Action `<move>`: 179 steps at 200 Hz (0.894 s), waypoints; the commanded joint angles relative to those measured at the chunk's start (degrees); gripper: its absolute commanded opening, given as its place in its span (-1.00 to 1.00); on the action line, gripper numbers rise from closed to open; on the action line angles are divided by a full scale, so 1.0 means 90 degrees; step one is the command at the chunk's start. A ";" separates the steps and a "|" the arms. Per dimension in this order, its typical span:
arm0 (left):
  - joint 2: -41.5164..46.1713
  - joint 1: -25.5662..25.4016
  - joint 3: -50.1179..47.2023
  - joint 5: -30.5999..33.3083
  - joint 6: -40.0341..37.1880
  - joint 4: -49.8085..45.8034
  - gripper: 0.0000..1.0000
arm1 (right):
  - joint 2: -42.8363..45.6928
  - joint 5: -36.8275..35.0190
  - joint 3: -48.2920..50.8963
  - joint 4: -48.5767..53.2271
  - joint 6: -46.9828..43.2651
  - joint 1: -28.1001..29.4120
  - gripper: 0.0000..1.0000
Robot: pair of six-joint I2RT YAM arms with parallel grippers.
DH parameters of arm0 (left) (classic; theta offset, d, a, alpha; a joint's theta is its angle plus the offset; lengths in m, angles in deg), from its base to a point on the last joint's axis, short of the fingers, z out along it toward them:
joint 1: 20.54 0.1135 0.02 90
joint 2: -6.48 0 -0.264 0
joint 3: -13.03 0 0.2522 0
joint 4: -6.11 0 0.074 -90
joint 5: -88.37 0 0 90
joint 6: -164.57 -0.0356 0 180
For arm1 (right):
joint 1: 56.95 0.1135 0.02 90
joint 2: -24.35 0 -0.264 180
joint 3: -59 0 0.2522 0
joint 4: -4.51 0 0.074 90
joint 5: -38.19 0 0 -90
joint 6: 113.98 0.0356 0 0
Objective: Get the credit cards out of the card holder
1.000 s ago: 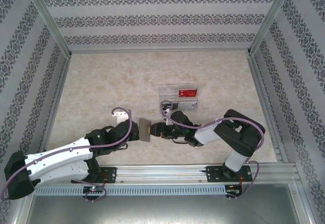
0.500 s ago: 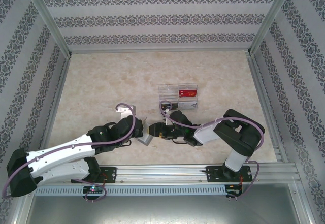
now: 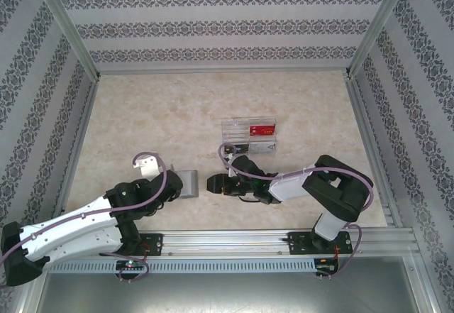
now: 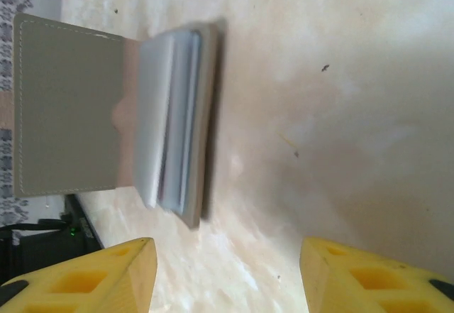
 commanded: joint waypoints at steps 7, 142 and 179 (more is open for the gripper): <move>0.0094 -0.0051 -0.0210 0.0274 0.0428 -0.0388 -1.00 | -0.0127 -0.0243 -0.0266 0.0618 -0.0205 0.0130 0.09; 0.0156 -0.0052 -0.0469 0.0079 0.0279 -0.0019 -1.00 | -0.1532 0.0339 -0.1725 0.0629 -0.0185 0.0345 -0.34; 0.0160 -0.0052 -0.0473 0.0054 0.0254 -0.0029 -1.00 | -0.1748 0.0481 -0.1904 0.0569 -0.0165 0.0345 -0.43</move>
